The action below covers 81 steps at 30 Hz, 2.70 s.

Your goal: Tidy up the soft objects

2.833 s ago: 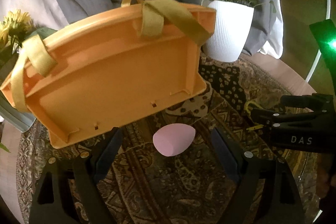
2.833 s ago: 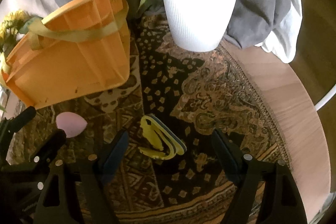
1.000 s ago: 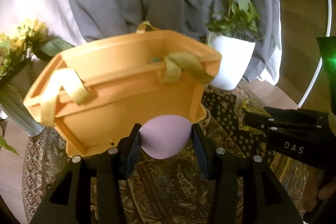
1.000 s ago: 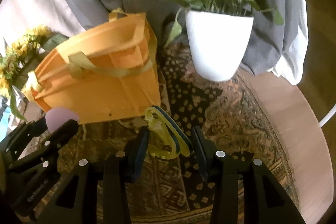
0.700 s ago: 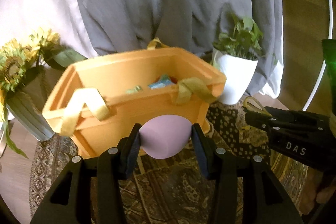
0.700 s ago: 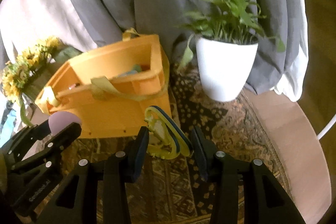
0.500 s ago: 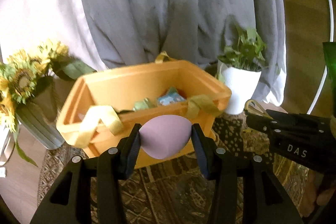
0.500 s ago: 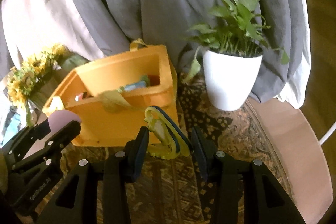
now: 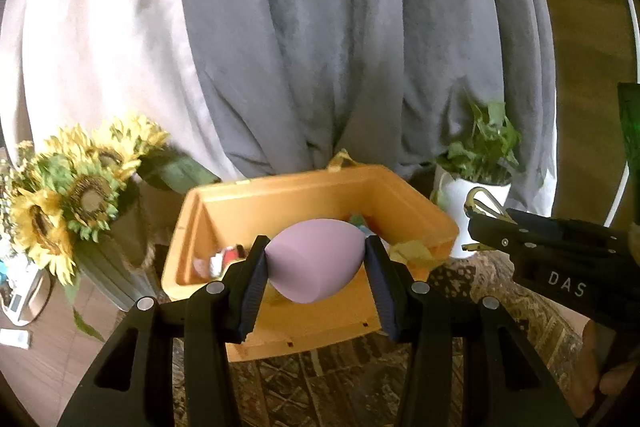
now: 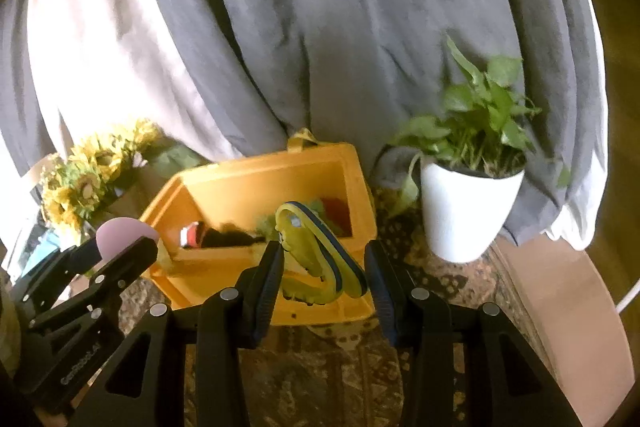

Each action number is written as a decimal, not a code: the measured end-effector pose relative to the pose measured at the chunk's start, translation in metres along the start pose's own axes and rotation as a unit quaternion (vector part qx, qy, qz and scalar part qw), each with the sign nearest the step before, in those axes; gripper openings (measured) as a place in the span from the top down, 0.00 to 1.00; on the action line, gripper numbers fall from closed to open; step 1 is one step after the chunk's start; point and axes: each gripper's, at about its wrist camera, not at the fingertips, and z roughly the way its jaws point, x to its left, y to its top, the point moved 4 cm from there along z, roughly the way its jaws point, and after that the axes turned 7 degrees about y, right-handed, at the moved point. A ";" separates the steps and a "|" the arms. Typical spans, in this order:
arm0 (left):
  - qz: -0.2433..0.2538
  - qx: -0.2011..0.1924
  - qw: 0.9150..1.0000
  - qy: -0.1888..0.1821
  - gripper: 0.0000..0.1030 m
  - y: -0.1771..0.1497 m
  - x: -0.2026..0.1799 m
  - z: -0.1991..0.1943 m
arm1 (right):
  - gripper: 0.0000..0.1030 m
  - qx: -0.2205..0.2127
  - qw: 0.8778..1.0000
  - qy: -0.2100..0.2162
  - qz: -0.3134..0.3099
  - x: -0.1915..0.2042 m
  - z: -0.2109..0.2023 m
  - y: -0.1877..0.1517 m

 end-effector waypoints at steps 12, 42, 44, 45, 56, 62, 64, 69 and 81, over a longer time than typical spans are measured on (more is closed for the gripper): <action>-0.010 -0.036 0.998 0.046 0.54 0.027 0.030 0.001 | 0.58 -0.039 0.998 0.026 -0.033 0.028 0.011 0.036; -0.021 0.096 0.995 0.036 0.54 0.030 0.052 0.133 | 0.58 0.104 0.990 0.084 0.031 0.011 0.155 0.049; -0.017 0.109 0.994 0.028 0.53 0.027 0.050 0.141 | 0.58 0.120 0.987 0.092 0.043 0.009 0.162 0.045; -0.018 0.113 0.993 0.024 0.53 0.026 0.049 0.144 | 0.57 0.126 0.987 0.095 0.044 0.008 0.164 0.044; -0.018 0.124 0.992 0.019 0.41 0.023 0.046 0.147 | 0.47 0.148 0.983 0.087 0.063 0.001 0.169 0.040; -0.022 0.108 0.993 0.043 0.37 0.028 0.050 0.125 | 0.41 0.133 0.987 0.066 0.053 0.001 0.155 0.044; -0.025 0.103 0.993 0.052 0.36 0.029 0.052 0.113 | 0.40 0.128 0.989 0.062 0.045 0.003 0.148 0.045; -0.030 0.087 0.993 0.078 0.32 0.032 0.056 0.080 | 0.34 0.108 0.993 0.050 0.019 0.014 0.121 0.047; -0.018 0.006 0.988 0.154 0.18 0.034 0.066 -0.022 | 0.18 0.022 0.998 0.005 -0.057 0.047 0.023 0.043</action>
